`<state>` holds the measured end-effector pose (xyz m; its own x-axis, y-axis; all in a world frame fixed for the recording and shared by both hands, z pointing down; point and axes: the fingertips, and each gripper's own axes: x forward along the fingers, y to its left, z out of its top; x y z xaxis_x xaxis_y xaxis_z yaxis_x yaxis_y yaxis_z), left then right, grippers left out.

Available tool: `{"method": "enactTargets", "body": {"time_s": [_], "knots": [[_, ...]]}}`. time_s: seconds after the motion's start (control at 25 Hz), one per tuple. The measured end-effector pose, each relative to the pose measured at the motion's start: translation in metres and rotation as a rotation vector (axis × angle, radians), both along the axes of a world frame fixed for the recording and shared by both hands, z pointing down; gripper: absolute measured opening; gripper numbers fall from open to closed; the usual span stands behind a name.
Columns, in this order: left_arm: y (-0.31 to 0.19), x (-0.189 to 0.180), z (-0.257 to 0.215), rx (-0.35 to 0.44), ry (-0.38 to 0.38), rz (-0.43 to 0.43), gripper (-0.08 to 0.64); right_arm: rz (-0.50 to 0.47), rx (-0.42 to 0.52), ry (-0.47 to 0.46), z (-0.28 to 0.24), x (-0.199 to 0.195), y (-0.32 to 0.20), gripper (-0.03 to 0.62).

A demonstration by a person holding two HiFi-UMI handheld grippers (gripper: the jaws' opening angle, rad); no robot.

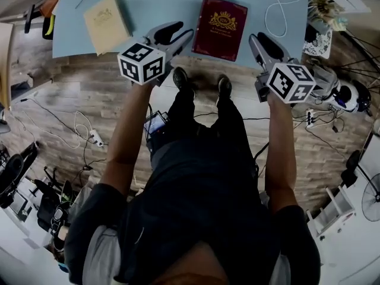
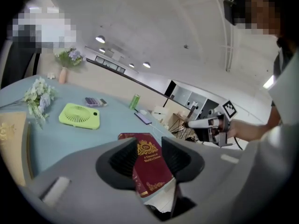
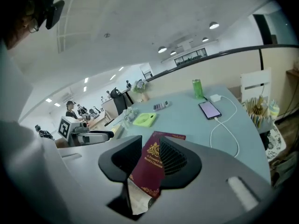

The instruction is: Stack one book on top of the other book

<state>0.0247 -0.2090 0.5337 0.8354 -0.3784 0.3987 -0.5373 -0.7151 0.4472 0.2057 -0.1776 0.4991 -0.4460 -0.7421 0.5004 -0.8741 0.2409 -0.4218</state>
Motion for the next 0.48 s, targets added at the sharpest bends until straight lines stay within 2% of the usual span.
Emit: {"method": "enactTargets", "body": {"time_s": [0.48], "knots": [[-0.007, 0.021, 0.094, -0.144, -0.067, -0.009, 0.191, 0.033, -0.192, -0.034, 0.104, 0.005, -0.011, 0.1]]}}
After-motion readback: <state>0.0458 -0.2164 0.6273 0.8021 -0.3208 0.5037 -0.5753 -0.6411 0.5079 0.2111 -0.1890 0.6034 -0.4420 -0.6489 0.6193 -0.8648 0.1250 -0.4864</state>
